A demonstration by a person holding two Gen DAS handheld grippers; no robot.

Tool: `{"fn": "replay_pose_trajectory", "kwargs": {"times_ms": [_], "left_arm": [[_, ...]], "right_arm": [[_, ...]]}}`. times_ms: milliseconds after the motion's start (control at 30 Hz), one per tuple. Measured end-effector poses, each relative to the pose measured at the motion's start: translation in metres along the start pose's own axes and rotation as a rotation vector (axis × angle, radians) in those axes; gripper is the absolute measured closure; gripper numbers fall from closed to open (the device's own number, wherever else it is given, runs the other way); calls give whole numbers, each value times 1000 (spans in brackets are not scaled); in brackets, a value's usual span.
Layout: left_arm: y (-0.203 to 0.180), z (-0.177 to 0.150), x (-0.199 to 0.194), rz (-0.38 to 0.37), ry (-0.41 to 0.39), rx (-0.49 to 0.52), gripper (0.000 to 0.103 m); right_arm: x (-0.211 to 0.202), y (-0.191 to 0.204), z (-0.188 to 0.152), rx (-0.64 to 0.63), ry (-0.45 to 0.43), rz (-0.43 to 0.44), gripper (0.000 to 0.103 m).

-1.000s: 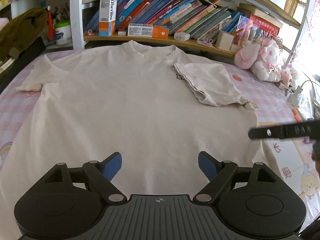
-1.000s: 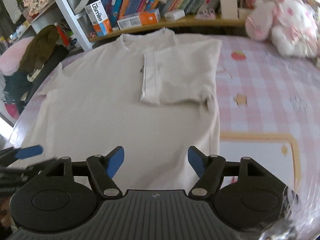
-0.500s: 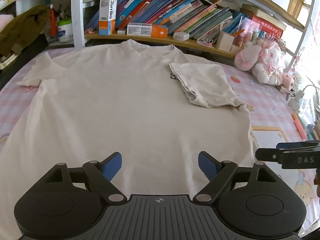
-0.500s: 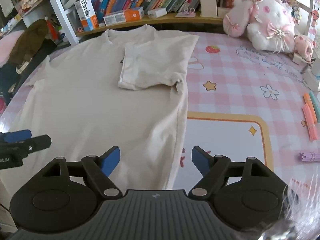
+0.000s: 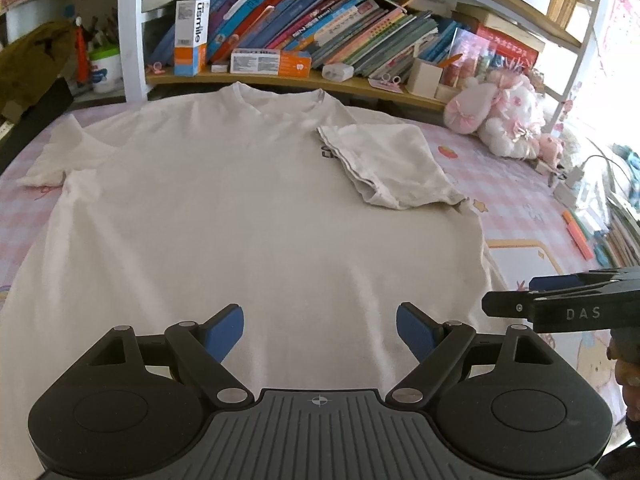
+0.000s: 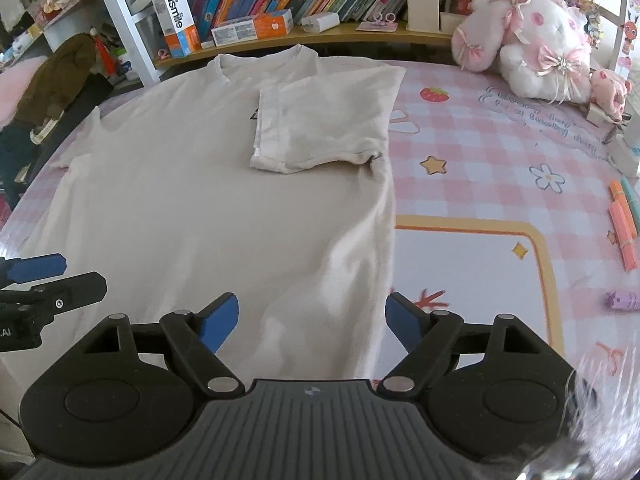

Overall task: Fold clothes
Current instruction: 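Open the right tool and withdraw it from the folded side, then move the left tool to the other sleeve and close on its edge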

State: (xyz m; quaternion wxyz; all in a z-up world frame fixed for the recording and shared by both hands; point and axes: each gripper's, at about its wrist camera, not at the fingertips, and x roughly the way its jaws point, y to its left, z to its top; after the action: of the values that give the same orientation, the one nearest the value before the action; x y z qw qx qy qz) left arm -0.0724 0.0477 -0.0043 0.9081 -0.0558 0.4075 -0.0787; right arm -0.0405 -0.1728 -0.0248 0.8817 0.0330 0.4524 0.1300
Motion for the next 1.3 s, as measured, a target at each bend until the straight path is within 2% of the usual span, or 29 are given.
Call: {"fn": "replay_pose_trajectory", "kwargs": {"times_ms": [433, 567, 867, 1000, 1067, 1233, 1300], "left_arm": [[112, 3, -12, -96, -10, 54, 17], [143, 5, -14, -104, -7, 29, 17], [200, 16, -4, -79, -18, -100, 17], [225, 27, 8, -13, -41, -145, 18], [239, 32, 14, 25, -52, -169, 21], [272, 46, 31, 119, -79, -230, 63], [289, 51, 36, 157, -98, -275, 64]], "right_arm": [[12, 112, -10, 99, -30, -130, 23], [18, 138, -10, 118, -37, -164, 22], [25, 159, -5, 111, -112, -254, 18], [29, 160, -4, 109, -116, -256, 17], [29, 161, -3, 102, -116, -259, 16], [32, 163, -1, 82, -96, -278, 16], [32, 164, -1, 74, -90, -285, 16]]}}
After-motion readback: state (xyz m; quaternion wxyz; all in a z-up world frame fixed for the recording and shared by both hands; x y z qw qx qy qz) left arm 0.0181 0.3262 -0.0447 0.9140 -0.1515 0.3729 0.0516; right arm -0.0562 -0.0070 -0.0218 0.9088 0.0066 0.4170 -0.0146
